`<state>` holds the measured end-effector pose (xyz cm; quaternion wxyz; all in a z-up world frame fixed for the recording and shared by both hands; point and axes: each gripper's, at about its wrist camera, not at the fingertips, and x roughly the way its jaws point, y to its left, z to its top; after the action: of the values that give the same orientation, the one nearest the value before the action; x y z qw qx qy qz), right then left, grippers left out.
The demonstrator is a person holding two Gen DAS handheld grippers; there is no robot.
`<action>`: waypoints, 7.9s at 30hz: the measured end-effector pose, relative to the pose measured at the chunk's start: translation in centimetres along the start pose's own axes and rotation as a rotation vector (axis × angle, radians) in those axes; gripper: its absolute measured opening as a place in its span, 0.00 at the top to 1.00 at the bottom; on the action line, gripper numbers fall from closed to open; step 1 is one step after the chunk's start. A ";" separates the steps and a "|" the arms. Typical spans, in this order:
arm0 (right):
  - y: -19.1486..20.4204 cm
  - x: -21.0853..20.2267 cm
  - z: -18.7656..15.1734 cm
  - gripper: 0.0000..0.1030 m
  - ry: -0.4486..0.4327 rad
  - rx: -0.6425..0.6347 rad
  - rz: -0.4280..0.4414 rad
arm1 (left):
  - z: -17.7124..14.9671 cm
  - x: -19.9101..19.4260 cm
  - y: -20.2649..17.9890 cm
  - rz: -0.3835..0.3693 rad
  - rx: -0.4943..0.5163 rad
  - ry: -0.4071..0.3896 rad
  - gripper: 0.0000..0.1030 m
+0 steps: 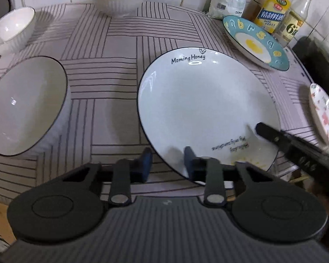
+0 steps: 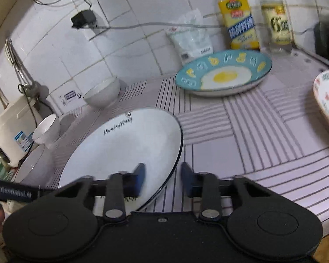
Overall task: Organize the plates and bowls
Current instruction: 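Close both grippers on the white plate rim and lift it, then lower the white plate onto the cloth and open both grippers, then move both grippers to the pink bunny plate and grasp its rim, then lift the bunny plate and carry it toward the white plate, then lower the bunny plate onto the white plate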
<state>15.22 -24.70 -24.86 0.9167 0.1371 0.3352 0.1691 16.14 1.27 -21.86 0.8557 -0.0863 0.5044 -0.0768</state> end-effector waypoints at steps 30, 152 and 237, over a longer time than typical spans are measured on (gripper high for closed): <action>0.1 4.4 6.1 0.74 0.005 -0.130 0.133 | 5.9 1.2 1.4 0.034 -0.059 -0.038 0.73; -23.9 -12.7 2.5 0.67 -0.221 0.234 -0.477 | 5.1 12.3 -30.8 -0.283 0.220 0.094 0.80; 4.7 4.7 11.9 0.78 0.020 -0.028 0.053 | 12.7 -1.4 3.4 0.015 -0.054 -0.009 0.79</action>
<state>25.41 -20.17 -17.00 0.9103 0.1315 0.3382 0.1995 26.73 5.73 -15.35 0.8558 -0.1059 0.5032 -0.0562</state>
